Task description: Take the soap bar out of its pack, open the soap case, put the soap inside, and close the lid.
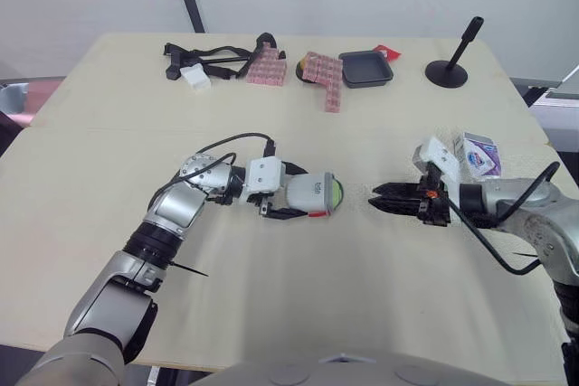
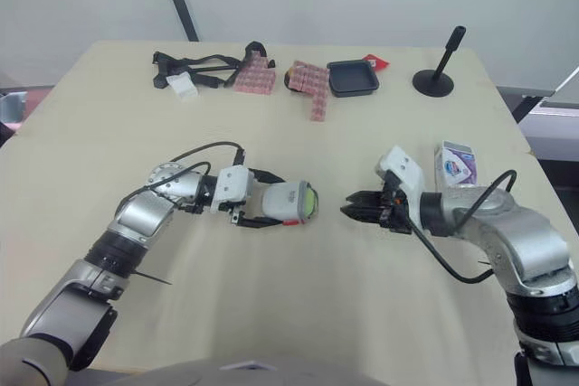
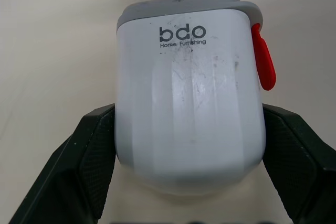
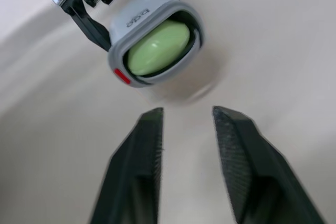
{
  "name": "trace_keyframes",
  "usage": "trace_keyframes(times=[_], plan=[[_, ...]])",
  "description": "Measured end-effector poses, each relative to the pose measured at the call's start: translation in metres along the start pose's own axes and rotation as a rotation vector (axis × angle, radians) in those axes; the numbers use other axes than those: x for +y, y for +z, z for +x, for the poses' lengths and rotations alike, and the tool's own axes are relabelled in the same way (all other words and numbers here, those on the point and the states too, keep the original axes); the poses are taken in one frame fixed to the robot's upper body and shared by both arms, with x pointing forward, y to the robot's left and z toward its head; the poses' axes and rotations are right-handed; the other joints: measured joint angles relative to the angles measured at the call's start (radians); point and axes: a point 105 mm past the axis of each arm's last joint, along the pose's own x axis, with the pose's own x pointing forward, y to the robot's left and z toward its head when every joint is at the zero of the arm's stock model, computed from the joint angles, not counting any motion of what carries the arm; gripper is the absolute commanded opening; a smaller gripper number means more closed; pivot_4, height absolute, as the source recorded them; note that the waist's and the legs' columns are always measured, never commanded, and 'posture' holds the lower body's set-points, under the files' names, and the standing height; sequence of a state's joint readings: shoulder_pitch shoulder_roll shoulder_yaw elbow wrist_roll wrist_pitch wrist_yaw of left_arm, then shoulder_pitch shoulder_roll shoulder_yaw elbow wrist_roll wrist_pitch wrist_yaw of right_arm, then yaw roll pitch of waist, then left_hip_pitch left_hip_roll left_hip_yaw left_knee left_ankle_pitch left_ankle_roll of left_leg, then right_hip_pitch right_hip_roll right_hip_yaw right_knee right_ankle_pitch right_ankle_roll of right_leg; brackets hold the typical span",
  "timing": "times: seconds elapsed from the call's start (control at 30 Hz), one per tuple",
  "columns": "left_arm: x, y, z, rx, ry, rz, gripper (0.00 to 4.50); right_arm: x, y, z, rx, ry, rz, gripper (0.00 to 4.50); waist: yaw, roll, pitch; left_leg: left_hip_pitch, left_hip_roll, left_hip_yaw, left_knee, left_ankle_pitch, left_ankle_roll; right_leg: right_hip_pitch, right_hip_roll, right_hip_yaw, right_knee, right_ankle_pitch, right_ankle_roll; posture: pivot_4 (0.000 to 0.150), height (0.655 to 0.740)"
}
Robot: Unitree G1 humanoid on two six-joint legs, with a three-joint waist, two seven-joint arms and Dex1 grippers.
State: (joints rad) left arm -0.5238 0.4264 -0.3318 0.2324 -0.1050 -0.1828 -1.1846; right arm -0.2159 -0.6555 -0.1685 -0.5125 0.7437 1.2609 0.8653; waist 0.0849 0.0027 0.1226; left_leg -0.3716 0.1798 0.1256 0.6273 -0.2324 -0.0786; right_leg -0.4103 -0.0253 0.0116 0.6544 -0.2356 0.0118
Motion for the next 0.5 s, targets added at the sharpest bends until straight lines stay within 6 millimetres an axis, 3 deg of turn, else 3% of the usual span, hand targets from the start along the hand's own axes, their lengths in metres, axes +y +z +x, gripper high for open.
trace_keyframes(times=[0.17,0.5], plan=[[0.004,0.008,0.002,-0.042,0.042,0.058,3.46,0.015,-0.009,0.004,0.000,0.093,0.225,4.44,0.002,0.000,0.000,0.000,0.000,0.000,0.000,0.000,0.000,0.000,0.000,0.000,0.000,0.000,0.000,0.150,0.7400],[-0.002,0.011,0.000,-0.081,0.074,0.111,3.46,0.007,0.001,0.010,-0.169,0.127,0.438,4.44,0.009,0.001,0.000,0.001,0.000,0.000,0.000,0.000,0.000,0.000,-0.001,0.000,0.000,0.000,0.000,0.150,0.7400]])
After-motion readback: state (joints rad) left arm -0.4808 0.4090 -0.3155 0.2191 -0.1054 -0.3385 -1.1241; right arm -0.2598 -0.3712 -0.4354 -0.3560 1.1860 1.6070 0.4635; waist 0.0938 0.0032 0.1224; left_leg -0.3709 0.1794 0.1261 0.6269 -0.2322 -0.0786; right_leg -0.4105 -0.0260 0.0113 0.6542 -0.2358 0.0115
